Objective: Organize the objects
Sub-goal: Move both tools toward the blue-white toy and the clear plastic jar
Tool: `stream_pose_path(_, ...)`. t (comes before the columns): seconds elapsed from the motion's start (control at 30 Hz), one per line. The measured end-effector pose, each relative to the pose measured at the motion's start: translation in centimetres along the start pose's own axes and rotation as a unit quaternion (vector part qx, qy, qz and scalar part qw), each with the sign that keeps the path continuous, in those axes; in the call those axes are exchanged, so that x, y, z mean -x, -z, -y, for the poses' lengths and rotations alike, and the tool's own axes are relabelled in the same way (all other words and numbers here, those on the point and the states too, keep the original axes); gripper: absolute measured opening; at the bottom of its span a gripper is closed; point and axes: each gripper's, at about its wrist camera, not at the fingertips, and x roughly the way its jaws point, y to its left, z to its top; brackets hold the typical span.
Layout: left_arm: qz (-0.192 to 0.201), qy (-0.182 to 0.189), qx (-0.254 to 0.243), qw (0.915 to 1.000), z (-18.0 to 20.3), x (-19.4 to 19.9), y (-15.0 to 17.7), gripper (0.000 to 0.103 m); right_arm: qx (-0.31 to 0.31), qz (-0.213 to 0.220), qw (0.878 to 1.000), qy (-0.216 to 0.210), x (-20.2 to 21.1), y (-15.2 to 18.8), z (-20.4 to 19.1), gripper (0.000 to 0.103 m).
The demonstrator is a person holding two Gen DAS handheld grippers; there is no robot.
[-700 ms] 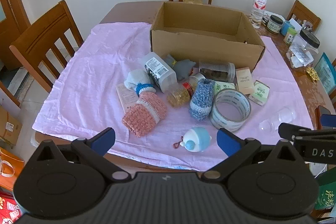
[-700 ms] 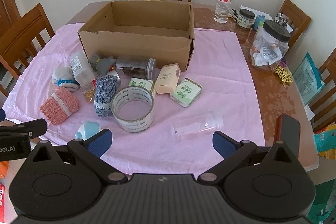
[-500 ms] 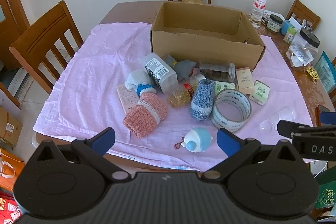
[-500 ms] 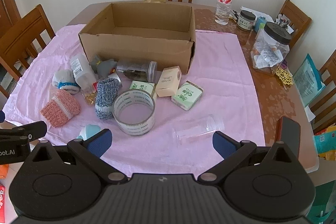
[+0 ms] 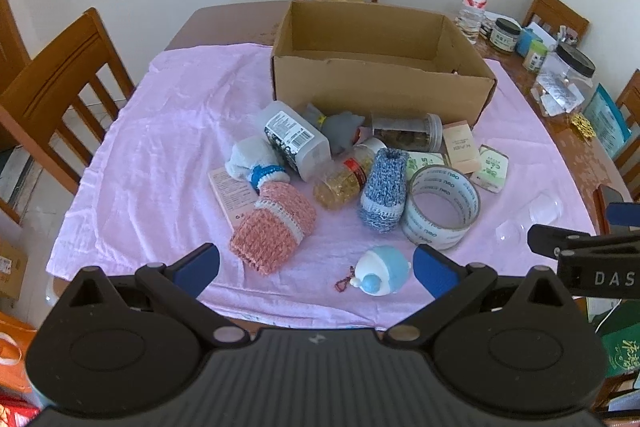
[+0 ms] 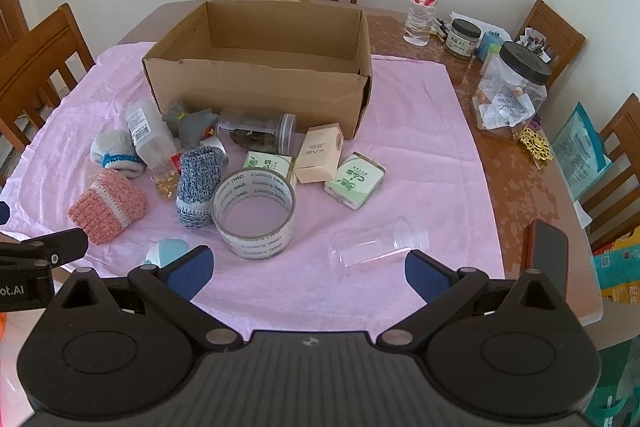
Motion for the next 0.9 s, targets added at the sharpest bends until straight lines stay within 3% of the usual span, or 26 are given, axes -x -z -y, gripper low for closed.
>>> stream_pose_path(0.43, -0.002, 0.042, -0.041, 0.9983, -0.5, -2.5, 0.5, 0.102, -0.013, 0.004, 1.0, 0.017, -1.4, 0.5, -1.8, 0.103)
stream_pose_path(0.77, 0.008, 0.054, -0.023, 0.9983, 0.0, -4.4, 1.9, 0.102, 0.055, 0.039, 0.998, -0.009, -2.9, 1.1, -1.3, 0.103)
stream_pose_path(0.9, 0.0, 0.085, 0.014, 0.9963, 0.1, -5.5, 2.6, 0.102, 0.08, 0.041, 0.996, -0.028, -4.2, 1.6, -0.1, 0.103)
